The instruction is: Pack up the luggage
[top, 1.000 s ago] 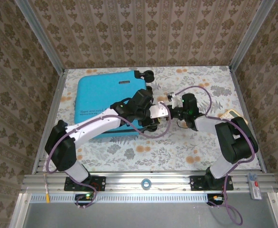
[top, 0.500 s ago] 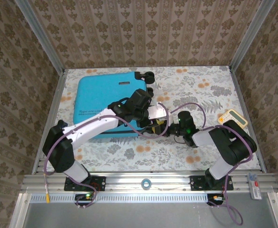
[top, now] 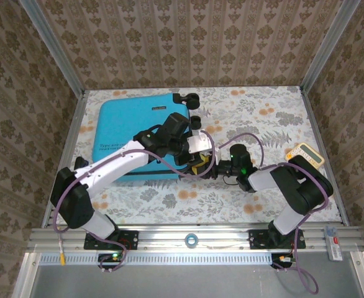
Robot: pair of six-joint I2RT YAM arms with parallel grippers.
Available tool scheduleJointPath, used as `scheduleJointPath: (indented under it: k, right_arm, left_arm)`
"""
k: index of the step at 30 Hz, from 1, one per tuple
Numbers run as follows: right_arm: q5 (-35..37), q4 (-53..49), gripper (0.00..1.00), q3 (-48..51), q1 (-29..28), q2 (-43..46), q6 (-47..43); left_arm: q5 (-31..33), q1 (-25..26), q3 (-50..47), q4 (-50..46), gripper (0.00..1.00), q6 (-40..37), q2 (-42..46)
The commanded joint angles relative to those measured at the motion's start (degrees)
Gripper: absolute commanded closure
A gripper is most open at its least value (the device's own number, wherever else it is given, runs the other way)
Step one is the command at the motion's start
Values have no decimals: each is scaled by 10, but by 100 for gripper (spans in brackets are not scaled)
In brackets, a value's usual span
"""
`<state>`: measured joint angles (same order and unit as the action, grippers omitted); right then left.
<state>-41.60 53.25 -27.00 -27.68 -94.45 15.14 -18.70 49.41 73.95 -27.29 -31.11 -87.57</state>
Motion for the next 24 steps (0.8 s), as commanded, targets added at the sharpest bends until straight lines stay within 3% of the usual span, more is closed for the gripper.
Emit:
scheduleJointPath:
  k: [1, 11, 19, 24]
  right_arm:
    - [-17, 21, 54, -19, -4, -11, -19]
    - [-49, 22, 56, -60, -5, -42, -22]
    - [-51, 17, 78, -70, -4, -41, -23]
    - [-43, 8, 86, -77, -4, -46, -27]
  left_arm:
    - [-66, -7, 12, 51, 100, 54, 43]
    - [-87, -7, 19, 48, 100, 57, 46]
    - [-94, -7, 20, 50, 100, 61, 41]
    - [-96, -6, 19, 48, 100, 61, 43]
